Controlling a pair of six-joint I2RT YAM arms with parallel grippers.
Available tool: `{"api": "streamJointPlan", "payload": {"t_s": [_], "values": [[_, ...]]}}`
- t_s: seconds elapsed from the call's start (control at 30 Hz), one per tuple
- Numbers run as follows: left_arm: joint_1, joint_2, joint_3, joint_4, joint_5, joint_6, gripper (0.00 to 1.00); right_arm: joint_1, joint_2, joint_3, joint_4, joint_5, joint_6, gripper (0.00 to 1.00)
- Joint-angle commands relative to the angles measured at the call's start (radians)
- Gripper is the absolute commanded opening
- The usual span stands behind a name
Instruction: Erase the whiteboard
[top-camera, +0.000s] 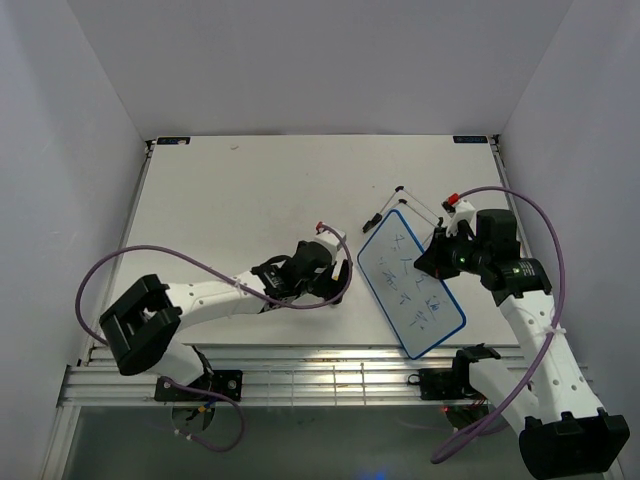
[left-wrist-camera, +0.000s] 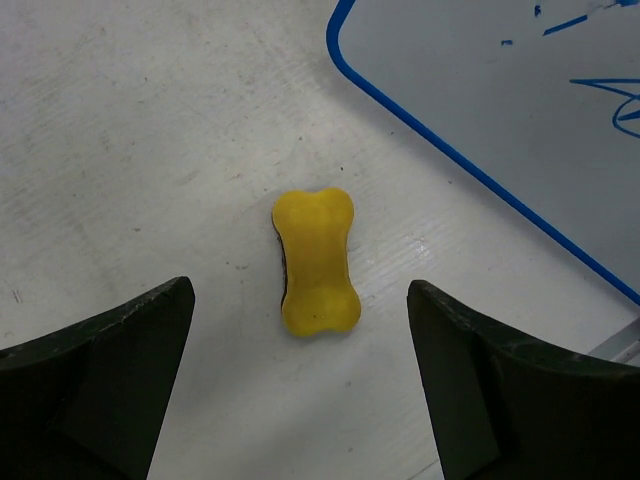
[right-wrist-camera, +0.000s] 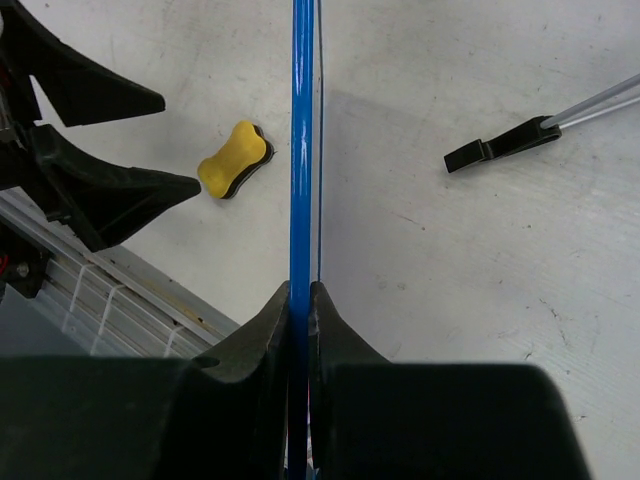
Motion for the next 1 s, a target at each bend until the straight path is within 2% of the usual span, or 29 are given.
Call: {"api": "streamJointPlan", "payload": {"t_s": [0.0,0.17,0.33,0.5,0.8,0.97], "values": [[-0.007,0.041,0.054,0.1,-0.005,0.089,0.98,0.007,-0.022,-0.011,0.042,-0.045,0.003,0.08],[-0.007,0.142,0.099,0.094,-0.026,0.118,0.97,0.006,-0.019,-0.027,0.062,-0.074,0.007,0.08],[-0.007,0.22,0.136,0.062,-0.046,0.106,0.78,0.007,-0.02,-0.03,0.068,-0.098,0.001,0.08],[-0.007,0.242,0.119,0.063,-0.052,0.072,0.75,0.007,-0.022,-0.027,0.068,-0.101,0.001,0.08],[-0.007,0.263,0.09,0.071,-0.032,0.057,0.63,0.007,-0.023,-0.042,0.085,-0.116,0.004,0.08],[-0.007,0.271,0.082,0.066,-0.028,0.048,0.64,0.007,-0.023,-0.04,0.082,-0.116,0.001,0.08]]}}
